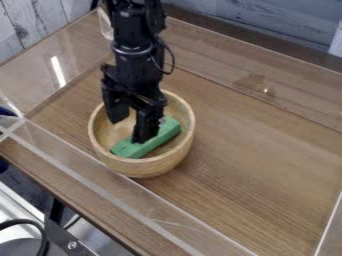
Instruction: Remove the green block from inside the brown bowl and put it on the table
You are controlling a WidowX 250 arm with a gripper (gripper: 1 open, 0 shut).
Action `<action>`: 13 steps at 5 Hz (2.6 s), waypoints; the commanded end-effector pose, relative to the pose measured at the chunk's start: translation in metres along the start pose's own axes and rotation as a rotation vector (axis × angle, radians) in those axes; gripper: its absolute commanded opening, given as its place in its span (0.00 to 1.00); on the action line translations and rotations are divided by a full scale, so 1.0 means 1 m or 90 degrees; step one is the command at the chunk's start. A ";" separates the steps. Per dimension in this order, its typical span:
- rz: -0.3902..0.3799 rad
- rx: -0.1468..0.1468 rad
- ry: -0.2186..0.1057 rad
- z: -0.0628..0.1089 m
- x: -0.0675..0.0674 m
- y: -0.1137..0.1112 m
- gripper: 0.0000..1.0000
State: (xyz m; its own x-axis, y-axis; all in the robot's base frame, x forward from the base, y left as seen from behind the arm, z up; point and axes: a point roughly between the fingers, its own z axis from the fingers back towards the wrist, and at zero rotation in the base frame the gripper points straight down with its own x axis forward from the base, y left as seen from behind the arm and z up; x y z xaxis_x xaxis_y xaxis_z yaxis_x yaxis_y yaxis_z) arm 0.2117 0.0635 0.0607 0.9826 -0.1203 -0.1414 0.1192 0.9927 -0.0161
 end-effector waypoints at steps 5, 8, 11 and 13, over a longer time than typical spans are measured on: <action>-0.010 -0.008 -0.049 0.005 0.014 -0.003 1.00; -0.008 -0.020 -0.066 0.016 0.015 -0.004 1.00; -0.003 -0.027 -0.070 0.016 0.016 -0.003 1.00; 0.005 -0.031 -0.071 0.010 0.017 -0.002 1.00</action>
State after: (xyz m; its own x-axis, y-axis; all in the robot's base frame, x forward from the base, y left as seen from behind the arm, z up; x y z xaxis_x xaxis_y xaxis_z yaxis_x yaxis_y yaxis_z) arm 0.2204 0.0542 0.0572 0.9894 -0.1199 -0.0815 0.1130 0.9899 -0.0854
